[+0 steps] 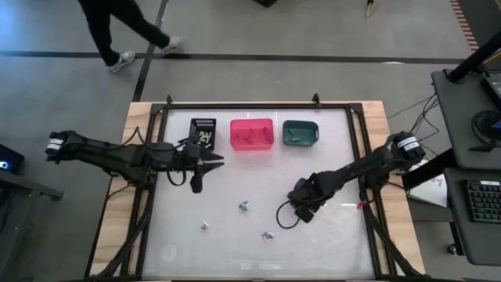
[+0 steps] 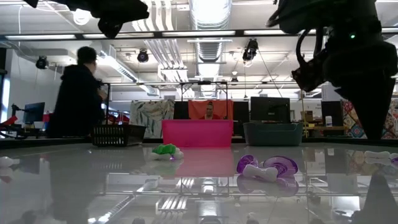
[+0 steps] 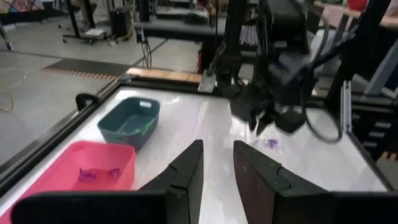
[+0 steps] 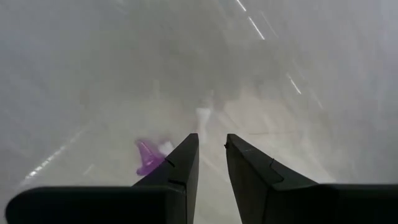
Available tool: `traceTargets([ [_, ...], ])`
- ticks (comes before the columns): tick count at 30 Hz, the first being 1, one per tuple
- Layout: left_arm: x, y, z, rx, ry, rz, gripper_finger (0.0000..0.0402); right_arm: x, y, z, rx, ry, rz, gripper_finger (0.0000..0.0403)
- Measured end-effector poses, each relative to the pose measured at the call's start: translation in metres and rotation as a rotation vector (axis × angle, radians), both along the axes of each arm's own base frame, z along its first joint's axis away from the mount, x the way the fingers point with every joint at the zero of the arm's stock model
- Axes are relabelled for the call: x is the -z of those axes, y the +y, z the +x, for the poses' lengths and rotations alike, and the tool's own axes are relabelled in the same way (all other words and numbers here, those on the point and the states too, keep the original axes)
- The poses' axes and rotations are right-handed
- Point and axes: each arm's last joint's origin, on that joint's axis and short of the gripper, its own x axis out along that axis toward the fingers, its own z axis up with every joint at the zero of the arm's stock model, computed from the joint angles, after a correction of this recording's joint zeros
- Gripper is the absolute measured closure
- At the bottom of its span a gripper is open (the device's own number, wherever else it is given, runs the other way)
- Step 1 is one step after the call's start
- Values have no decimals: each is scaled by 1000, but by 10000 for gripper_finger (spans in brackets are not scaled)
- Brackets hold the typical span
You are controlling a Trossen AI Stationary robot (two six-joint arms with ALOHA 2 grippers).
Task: Sort Halloween decoration
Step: Put the white bone toy into the black bin
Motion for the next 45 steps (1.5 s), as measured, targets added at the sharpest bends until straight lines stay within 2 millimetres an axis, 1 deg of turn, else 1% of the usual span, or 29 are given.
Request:
traceTargets([
  [7, -3, 0, -2, 0, -16, -2, 329, 17, 4, 7, -42, 19, -6, 332],
  [11, -3, 0, -2, 0, -18, -5, 329, 24, 5, 10, -60, 24, -7, 330],
  [15, -2, 0, -2, -1, -20, -24, 329, 28, 5, 12, -79, 25, -17, 340],
  [18, 3, -2, -3, 4, -10, -47, 329, 29, 5, 13, -88, 18, -26, 357],
  [21, 7, -6, -3, 15, -4, -85, 329, 27, 5, 13, -94, 6, -30, 384],
  [26, 6, -15, -4, 56, -32, -125, 330, 21, 2, 12, -139, -33, -60, 393],
  [28, 5, -19, -5, 66, -46, -125, 330, 15, 0, 12, -150, -64, -73, 394],
  [32, 3, -28, -7, 55, -62, -113, 330, -9, -7, 14, -166, -222, -88, 394],
  [36, 3, -33, -9, 31, -65, -99, 330, -38, -20, 26, -212, -499, -168, 394],
  [38, 3, -35, -10, 25, -66, -89, 330, -53, -29, 35, -248, -656, -224, 394],
  [41, 3, -37, -11, 26, -65, -82, 330, -69, -42, 53, -323, -876, -312, 394],
  [45, 3, -38, -11, 31, -69, -83, 330, -83, -63, 78, -393, -1124, -469, 394],
])
